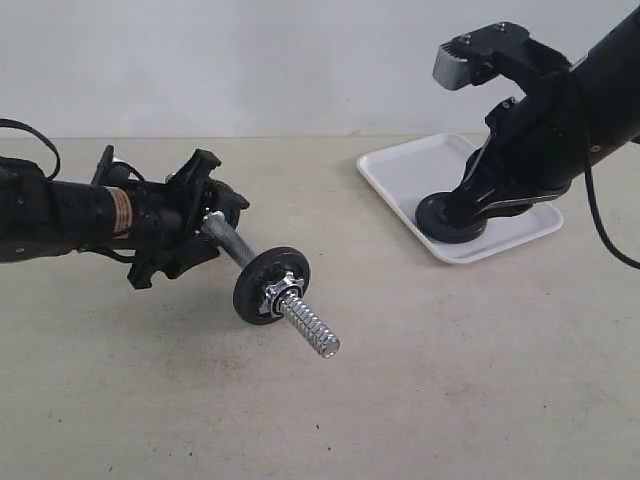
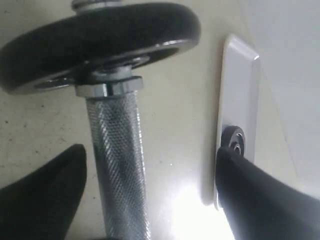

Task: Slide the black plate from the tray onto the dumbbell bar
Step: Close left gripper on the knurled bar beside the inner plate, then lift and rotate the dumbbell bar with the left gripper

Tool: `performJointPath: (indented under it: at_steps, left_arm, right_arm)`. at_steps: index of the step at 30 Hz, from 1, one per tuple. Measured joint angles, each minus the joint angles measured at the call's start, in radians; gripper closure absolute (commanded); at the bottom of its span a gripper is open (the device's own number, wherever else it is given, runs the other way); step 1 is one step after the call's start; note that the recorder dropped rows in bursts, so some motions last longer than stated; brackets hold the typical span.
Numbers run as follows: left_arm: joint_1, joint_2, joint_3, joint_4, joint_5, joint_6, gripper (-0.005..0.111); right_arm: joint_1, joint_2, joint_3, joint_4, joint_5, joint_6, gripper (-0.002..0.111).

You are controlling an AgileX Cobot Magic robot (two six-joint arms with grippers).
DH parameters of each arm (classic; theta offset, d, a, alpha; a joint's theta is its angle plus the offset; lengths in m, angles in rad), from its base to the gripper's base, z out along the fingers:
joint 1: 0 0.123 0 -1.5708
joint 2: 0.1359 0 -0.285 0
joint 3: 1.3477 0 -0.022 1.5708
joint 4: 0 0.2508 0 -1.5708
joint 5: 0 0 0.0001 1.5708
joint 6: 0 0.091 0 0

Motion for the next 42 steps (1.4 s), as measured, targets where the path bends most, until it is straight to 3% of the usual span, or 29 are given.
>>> performJointPath:
  at_steps: [15, 21, 26, 30, 35, 42]
  left_arm:
    - [0.0, 0.099, -0.013, -0.055, -0.046, -0.004, 0.042]
    - [0.0, 0.138, -0.064, -0.055, -0.133, 0.045, 0.06]
    - [-0.009, 0.153, -0.079, -0.051, -0.128, 0.058, 0.074]
    - [-0.023, 0.153, -0.084, -0.062, -0.106, 0.06, 0.102]
    - [-0.031, 0.153, -0.086, -0.058, -0.104, 0.088, 0.102]
    - [-0.031, 0.151, -0.088, 0.059, -0.111, 0.099, 0.102]
  right_arm:
    - [0.0, 0.0, 0.0, 0.004, -0.011, 0.0, 0.109]
    - [0.0, 0.0, 0.0, 0.004, -0.011, 0.0, 0.109]
    - [0.0, 0.0, 0.0, 0.004, -0.013, 0.0, 0.109]
    - [0.0, 0.0, 0.0, 0.004, -0.015, 0.0, 0.109]
    - [0.0, 0.0, 0.0, 0.004, -0.015, 0.0, 0.109]
    - [0.0, 0.0, 0.0, 0.004, -0.015, 0.0, 0.109]
